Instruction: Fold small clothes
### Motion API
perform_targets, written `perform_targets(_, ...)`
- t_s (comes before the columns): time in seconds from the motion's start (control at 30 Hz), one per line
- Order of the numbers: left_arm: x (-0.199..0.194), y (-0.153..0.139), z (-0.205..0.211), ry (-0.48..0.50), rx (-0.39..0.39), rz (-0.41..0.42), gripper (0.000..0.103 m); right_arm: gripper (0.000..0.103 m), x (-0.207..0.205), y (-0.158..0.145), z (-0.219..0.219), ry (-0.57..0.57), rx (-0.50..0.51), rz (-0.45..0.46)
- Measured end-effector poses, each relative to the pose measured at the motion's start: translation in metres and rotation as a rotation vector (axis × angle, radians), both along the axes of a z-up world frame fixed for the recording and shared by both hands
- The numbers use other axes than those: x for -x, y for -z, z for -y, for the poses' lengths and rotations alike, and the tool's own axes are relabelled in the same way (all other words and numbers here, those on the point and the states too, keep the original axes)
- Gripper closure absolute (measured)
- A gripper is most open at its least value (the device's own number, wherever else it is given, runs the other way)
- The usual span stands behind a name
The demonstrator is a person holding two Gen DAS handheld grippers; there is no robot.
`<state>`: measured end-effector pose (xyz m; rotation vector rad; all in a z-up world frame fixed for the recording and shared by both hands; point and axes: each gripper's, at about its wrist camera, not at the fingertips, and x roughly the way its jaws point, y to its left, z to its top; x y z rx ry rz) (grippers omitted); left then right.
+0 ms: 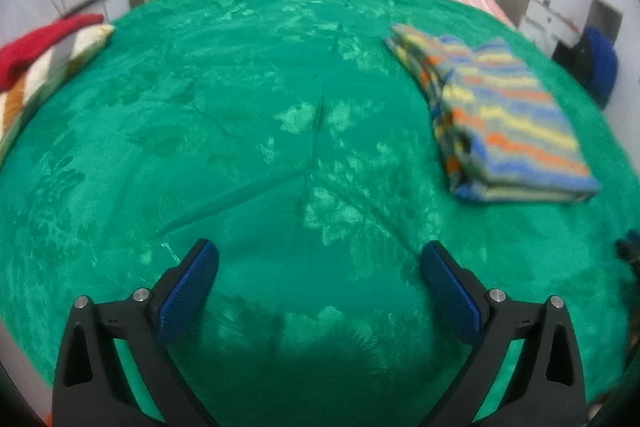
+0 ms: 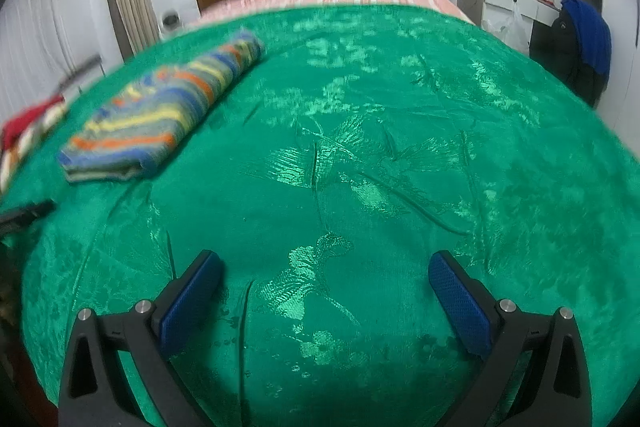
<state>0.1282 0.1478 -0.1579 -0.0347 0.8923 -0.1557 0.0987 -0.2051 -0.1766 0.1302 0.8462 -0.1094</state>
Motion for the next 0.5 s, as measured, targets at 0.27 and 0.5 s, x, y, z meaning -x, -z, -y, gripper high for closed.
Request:
perform_targets(0.27, -0.120, -0.027, -0.005, 0.087, 0.446, -0.150, 0.001, 0.001, -0.070, -0.064, -0.022, -0.187, -0.248, 0.100)
perform_targets(0.5, -0.203, -0.001, 0.056, 0.153, 0.360, -0.276, 0.005, 0.014, -0.212, -0.028, -0.026, -0.184, -0.602, -0.015)
